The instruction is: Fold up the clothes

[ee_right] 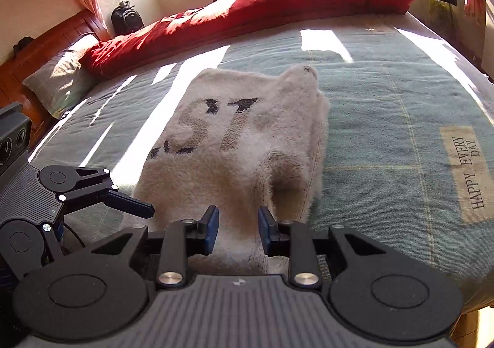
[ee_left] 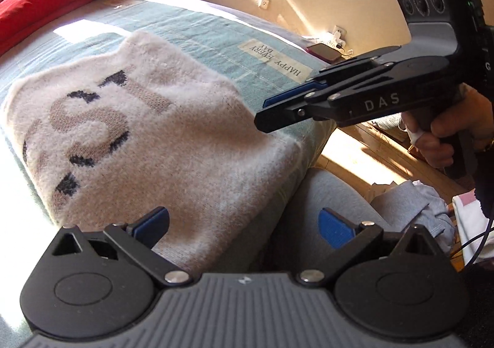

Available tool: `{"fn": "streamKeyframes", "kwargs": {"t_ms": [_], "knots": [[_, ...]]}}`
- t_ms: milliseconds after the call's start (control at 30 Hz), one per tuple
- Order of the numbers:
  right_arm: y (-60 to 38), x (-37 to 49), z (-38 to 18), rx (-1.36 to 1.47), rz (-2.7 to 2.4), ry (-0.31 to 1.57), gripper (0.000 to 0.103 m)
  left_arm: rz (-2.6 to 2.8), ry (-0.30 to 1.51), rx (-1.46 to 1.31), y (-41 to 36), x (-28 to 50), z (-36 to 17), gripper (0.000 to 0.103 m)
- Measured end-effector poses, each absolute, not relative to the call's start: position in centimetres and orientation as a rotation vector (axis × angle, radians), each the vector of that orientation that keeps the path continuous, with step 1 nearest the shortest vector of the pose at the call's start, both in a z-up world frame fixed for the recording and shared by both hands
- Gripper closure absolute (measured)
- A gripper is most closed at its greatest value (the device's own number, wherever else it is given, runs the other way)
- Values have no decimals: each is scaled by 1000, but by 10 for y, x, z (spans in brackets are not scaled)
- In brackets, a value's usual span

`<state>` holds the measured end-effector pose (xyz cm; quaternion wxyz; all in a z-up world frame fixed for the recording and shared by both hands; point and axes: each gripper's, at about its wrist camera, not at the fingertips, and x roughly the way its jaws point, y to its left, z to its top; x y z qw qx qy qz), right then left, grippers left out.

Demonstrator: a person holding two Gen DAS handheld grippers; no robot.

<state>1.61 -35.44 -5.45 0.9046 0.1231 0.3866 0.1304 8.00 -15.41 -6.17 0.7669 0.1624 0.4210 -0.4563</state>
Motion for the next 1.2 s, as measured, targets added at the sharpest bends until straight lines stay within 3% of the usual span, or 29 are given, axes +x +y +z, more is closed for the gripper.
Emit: {"fn": "streamKeyframes", "kwargs": {"t_ms": [300,533,700,1000,1200], "knots": [[-362,102,-44,221,221,756,72,-850,863,245,-136,165,-35,1],[-359,155,-80,183,189,820,72,-821,933,103,-146,219,-64,1],[-362,152,-104,182,182,800,72,-794,953,155,-157,227,-97,1],[-366,143,-110,243,169,752,72,-748,908,82,-148,275,-78,1],[-367,142,-111,273,155,738,72,-659,992,65,-151,301,-114,1]]}}
